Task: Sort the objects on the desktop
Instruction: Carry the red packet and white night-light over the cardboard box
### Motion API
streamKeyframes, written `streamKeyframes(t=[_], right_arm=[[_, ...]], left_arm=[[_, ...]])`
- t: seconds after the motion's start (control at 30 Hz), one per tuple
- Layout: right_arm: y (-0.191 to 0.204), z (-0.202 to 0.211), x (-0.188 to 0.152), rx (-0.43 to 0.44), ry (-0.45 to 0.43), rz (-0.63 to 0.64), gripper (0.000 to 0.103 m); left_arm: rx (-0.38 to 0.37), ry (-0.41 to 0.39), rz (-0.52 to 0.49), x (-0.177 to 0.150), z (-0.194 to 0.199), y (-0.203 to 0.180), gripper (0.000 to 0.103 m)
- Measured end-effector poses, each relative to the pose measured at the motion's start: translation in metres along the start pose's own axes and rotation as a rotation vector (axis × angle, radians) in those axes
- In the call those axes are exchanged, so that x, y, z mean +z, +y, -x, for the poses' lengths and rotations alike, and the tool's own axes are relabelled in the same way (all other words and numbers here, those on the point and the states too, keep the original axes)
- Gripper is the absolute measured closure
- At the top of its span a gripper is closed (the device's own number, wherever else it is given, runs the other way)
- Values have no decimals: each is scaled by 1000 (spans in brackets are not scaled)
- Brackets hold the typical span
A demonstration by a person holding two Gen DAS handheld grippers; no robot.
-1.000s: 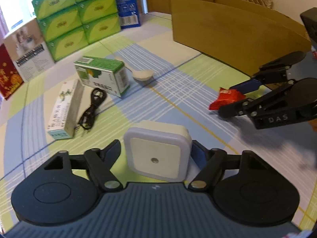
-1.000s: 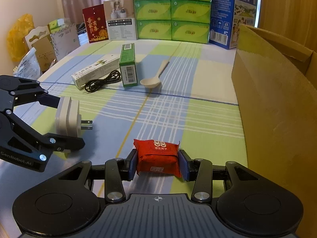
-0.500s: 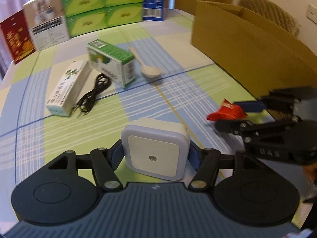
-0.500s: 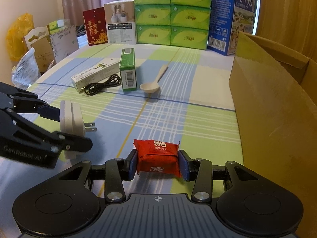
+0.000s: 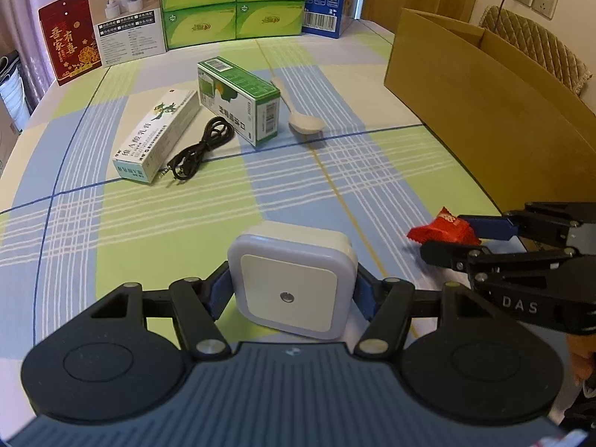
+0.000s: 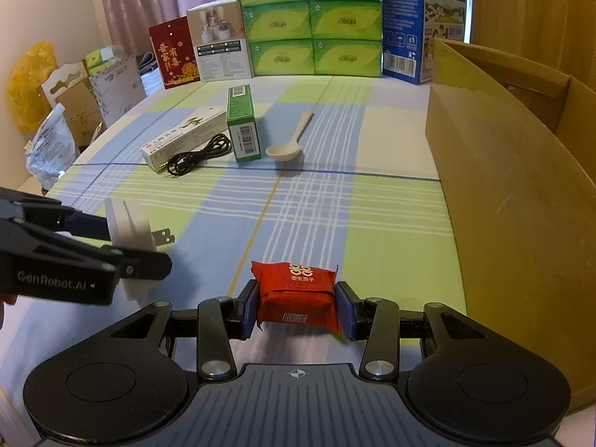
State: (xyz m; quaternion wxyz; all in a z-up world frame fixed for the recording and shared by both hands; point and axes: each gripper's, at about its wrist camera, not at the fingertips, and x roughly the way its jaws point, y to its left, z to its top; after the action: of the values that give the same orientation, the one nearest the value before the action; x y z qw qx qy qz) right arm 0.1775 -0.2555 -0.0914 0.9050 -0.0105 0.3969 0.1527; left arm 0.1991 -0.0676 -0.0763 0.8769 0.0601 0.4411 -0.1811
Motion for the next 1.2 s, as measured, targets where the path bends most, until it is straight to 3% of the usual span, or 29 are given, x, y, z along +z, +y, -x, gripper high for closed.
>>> streamKeyframes(t=[0.5, 0.87, 1.2], right_arm=[[1, 26, -2, -3, -26, -17, 63], [1, 71, 0, -14, -70, -34, 63], [-3, 122, 9, -30, -140, -51, 63]], left_arm=[[4, -10, 53, -3, 28, -14, 42], [22, -26, 106, -9, 71, -32, 42], [28, -78, 67, -1, 114, -61, 42]])
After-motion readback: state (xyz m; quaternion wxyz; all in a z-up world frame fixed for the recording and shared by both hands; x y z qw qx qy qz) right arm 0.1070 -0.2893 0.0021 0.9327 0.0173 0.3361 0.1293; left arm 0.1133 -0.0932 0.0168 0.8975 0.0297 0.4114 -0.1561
